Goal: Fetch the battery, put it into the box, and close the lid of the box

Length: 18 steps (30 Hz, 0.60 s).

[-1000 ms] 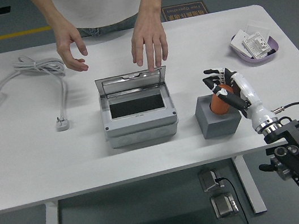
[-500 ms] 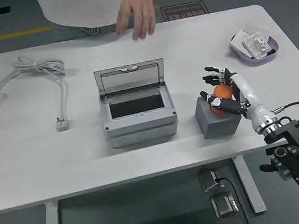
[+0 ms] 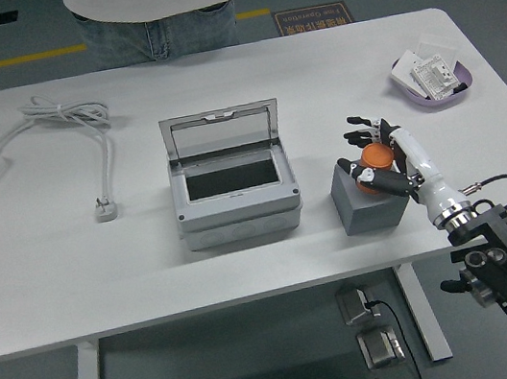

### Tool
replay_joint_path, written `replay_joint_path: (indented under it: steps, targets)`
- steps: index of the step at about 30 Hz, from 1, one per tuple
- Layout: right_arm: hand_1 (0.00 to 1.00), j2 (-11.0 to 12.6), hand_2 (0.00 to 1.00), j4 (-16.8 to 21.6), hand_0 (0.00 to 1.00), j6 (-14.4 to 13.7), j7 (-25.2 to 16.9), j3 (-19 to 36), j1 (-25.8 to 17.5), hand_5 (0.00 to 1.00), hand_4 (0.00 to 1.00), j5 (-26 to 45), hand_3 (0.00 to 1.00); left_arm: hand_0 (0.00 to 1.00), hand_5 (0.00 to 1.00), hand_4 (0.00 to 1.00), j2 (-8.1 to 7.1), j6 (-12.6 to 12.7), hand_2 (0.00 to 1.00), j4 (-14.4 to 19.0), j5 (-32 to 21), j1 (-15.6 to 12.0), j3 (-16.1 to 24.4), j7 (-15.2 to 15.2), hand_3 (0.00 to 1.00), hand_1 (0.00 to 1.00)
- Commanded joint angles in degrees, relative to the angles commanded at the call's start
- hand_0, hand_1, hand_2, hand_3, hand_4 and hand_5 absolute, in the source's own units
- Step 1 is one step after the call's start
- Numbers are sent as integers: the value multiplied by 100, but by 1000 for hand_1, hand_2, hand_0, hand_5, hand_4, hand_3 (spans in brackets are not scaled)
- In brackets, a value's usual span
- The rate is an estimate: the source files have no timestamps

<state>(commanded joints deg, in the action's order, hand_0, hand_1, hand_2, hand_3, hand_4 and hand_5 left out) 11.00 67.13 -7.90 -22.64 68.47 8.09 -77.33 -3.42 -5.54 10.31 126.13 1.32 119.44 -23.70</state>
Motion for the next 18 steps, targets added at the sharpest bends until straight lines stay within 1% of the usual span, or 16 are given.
replay_joint_path:
  steps: [18]
  targets:
    - [731, -2, 705, -67, 752, -11, 13, 0, -8, 228, 824, 23, 806, 538, 301, 714, 16, -10, 616, 0, 18, -1, 3, 10, 687, 585]
